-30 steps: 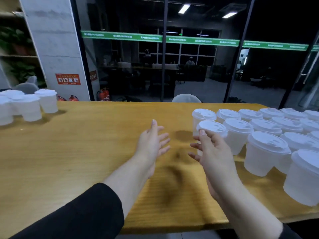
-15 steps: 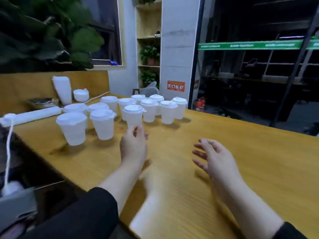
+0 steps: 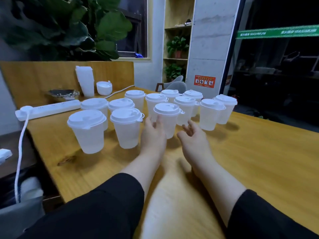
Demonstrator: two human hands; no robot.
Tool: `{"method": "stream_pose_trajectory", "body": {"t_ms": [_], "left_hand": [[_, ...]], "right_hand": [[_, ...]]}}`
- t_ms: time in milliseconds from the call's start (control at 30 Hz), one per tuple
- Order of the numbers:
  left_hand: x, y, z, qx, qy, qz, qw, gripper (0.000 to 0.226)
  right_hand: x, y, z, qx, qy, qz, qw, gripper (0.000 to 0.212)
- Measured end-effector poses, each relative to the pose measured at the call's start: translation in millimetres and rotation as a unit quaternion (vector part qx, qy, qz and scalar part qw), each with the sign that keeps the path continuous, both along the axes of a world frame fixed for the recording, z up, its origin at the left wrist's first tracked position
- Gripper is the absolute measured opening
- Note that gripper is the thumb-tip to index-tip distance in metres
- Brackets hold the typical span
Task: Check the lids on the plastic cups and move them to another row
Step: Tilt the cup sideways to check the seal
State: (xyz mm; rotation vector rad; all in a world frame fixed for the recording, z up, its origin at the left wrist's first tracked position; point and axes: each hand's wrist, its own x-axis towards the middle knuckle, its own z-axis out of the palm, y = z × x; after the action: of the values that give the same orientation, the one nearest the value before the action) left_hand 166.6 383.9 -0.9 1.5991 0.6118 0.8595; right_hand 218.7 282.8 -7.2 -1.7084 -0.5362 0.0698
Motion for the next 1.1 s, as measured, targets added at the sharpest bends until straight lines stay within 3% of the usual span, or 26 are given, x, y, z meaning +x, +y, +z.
{"method": "stream_pose_trajectory", "body": {"t_ms": [133,300,467,600,800,900,1033,1100], "left_hand": [[15.9,2.4,-3.7,0.026,-0.003,-0.033,0.999,0.05],[13.1,-4.5,1.8,0.038,0.001,-0.026,0.999,0.023],[-3.2,-29.0,8.9,0.013,-0.046,-0.027,0.998,0.036],[-9.7,-80.7,18.1,-0.047,-0.057,-0.099,0.992,0.059],[-23.9,-207.1,33.3,-0.083,-0.039,-0.258,0.962,0.045],[-35.2,-267.5,27.0,-0.006,-0.013,-0.327,0.945,0.045],[-47.0,-325.6,23.5,0.083,-0.013,-0.345,0.935,0.016],[-50.6,-342.3,22.4,0.118,-0.022,-0.34,0.933,0.021]], "right_hand": [[21.6,25.1,0.1,-0.026,-0.007,0.017,1.0,0.026],[31.4,21.3,0.6,-0.013,-0.02,0.011,1.0,0.028],[10.9,-16.3,-0.6,-0.022,-0.055,-0.022,0.998,0.039],[-13.0,-88.4,8.2,0.016,-0.033,-0.038,0.999,0.047],[-59.8,-253.5,24.1,0.001,-0.06,-0.095,0.994,0.045],[-88.8,-329.7,27.0,-0.038,-0.044,-0.109,0.992,0.053],[-117.0,-398.6,22.6,-0.046,-0.021,-0.099,0.994,0.057],[-123.0,-419.8,17.7,-0.049,-0.016,-0.086,0.995,0.054]]}}
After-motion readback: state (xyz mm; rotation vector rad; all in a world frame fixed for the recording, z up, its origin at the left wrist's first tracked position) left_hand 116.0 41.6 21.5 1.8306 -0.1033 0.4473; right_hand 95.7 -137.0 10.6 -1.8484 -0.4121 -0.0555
